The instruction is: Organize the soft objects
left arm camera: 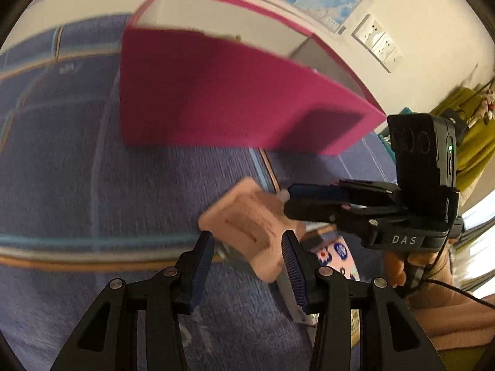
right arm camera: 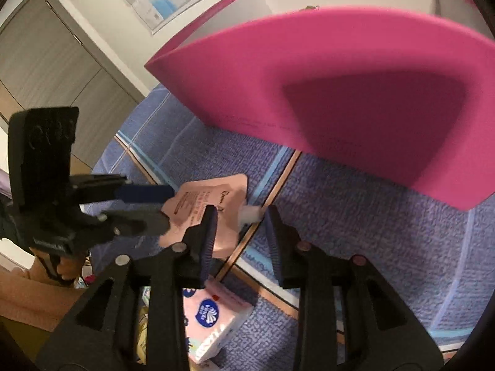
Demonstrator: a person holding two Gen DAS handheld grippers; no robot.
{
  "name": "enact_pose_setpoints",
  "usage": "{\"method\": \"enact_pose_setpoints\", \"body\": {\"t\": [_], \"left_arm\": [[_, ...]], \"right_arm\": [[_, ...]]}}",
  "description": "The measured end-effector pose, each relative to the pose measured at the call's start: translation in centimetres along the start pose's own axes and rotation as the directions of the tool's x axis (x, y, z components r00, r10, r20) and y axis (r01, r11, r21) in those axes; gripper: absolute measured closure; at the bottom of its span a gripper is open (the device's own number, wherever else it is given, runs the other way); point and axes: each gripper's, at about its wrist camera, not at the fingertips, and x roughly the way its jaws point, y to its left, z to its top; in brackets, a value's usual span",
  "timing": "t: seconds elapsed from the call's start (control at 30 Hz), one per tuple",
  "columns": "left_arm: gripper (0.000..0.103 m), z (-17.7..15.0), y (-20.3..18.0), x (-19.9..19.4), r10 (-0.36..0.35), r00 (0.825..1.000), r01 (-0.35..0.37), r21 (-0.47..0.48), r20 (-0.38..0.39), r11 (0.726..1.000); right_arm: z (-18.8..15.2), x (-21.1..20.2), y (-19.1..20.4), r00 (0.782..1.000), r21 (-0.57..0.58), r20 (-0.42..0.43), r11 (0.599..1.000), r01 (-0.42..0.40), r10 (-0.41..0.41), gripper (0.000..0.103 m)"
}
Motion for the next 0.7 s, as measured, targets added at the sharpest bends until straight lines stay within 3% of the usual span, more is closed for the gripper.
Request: {"method": "enact_pose_setpoints", "body": {"t": [0.17,0.37,0.7], "left_arm": [[0.057,-0.5,-0.3,0.5,-0.037,0.999,0.037,-0.015,-0.013,0.999],[0.058,0.0,-1.2,0.2,-0.02,1.0,0.02,0.007,-0.002,1.0],[0.057,3.1,-5.5,-4.7,-0.022,0.989,-0.002,0.162,0.148,0.987]], "right_arm": [[0.0,0.1,0.6,1.0,-0.028,0.004,0.999,0.024,-0.024,0.07],[0.1,-0.9,1.3,0.999,-0.019,0.031,0.999,0.037,-0.037,0.07],[1.9,-8.1,3.6,0.976,-0.081,0.212,0.995,0.063,-0.045,0.071]]}}
